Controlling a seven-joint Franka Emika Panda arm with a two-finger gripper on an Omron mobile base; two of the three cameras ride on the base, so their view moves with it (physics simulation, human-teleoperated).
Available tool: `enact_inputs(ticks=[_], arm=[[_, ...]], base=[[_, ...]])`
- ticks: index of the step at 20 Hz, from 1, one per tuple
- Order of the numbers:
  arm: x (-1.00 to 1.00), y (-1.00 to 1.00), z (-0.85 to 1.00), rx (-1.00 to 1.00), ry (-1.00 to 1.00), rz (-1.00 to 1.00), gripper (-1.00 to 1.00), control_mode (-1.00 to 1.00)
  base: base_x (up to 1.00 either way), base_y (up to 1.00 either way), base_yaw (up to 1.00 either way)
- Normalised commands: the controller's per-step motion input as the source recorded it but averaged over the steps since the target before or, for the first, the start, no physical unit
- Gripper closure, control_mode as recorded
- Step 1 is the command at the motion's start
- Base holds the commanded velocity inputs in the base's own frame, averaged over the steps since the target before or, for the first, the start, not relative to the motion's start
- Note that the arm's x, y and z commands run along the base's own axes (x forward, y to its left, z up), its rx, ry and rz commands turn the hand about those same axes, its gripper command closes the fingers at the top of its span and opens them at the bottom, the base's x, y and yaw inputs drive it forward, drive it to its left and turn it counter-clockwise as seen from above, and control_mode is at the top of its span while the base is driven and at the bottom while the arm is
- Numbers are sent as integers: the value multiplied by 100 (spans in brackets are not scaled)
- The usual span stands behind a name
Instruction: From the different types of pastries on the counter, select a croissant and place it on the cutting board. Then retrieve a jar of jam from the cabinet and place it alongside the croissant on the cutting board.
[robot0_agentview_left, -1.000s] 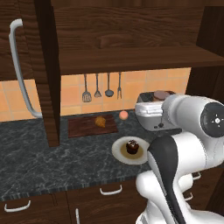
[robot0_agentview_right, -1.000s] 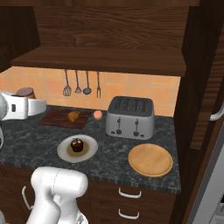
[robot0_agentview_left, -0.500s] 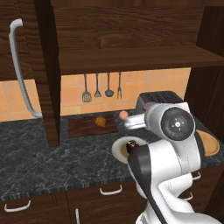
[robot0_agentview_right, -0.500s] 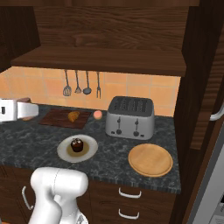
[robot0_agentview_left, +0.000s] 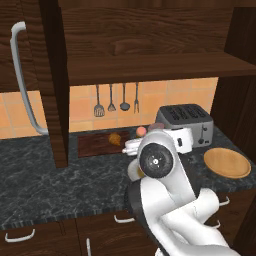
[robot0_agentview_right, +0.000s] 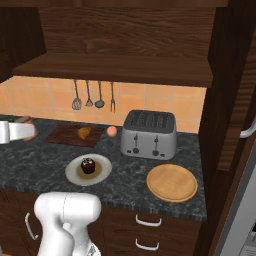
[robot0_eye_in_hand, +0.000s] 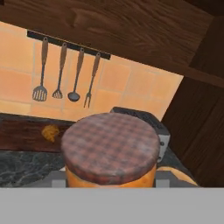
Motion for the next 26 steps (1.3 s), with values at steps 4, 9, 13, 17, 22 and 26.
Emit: enact_inputs(ticks=[4, 9, 13, 17, 22, 26], arm=[[35, -10, -92, 0, -29, 0, 100, -100], [47, 0, -61, 6, -21, 0, 100, -100], [55, 4, -31, 11, -12, 0, 100, -100], [30, 27, -1, 14, 0, 3, 100, -100], [20, 61, -42, 0, 11, 14, 100, -100], [66, 26, -31, 0, 4, 7, 100, -100]], base=[[0, 0, 0], [0, 0, 0], [0, 0, 0], [0, 0, 0], [0, 0, 0], [0, 0, 0]])
